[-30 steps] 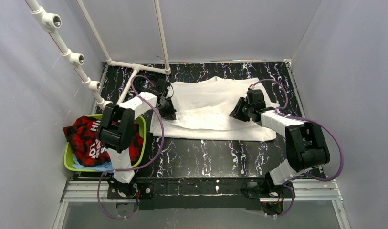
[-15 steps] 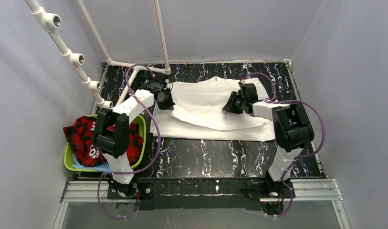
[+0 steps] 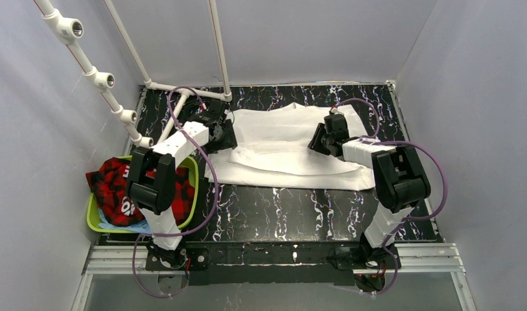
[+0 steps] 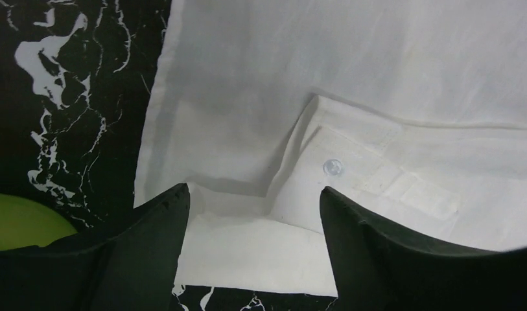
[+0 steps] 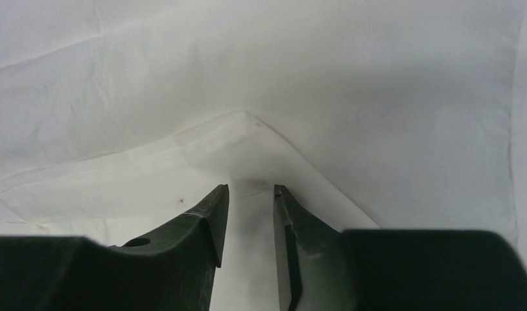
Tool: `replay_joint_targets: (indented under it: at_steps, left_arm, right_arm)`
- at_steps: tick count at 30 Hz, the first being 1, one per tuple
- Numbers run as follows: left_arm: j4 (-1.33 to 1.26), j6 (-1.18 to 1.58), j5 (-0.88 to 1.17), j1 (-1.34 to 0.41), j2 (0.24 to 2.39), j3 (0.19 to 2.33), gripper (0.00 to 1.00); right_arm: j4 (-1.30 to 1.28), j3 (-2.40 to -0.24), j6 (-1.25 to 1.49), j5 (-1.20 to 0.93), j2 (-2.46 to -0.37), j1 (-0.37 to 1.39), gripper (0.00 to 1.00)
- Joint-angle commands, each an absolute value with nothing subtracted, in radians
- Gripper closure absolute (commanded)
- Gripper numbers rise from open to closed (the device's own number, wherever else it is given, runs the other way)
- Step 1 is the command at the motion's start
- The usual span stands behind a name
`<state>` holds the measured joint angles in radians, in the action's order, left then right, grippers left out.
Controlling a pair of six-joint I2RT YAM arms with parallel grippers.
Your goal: Set up the pet bed
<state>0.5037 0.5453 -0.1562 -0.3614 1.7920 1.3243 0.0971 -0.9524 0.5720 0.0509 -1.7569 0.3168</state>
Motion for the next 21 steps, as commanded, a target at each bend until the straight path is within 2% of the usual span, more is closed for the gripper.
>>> replay_joint_targets:
  at_steps: [1,5,9,15,18,21]
  left_arm:
    - [0.586,0.53,-0.222,-0.354,1.76,1.404,0.24]
    - [0.523,0.479,-0.019,-0.355,1.726,1.412,0.24]
    - [0.426,0.505,0.164,-0.365,1.74,1.365,0.38]
    - [0.384,0.564,0.101,-0.4,1.84,1.257,0.48]
    - [0.401,0.603,0.025,-0.417,1.804,1.156,0.49]
    - [0.437,0.665,-0.026,-0.428,1.761,1.072,0.48]
  right_arm:
    - [-0.113,-1.029,0.565,0.033,-1.626,0.313,0.48]
    - [-0.238,-1.041,0.523,-0.052,-1.567,0.318,0.39]
    - [-0.292,-1.03,0.488,-0.08,-1.613,0.358,0.39]
    - [-0.351,-1.13,0.444,0.111,-1.756,0.513,0.33]
    - [-0.416,-1.163,0.426,0.189,-1.834,0.577,0.34]
    - [-0.444,-1.109,0.449,0.225,-1.849,0.628,0.34]
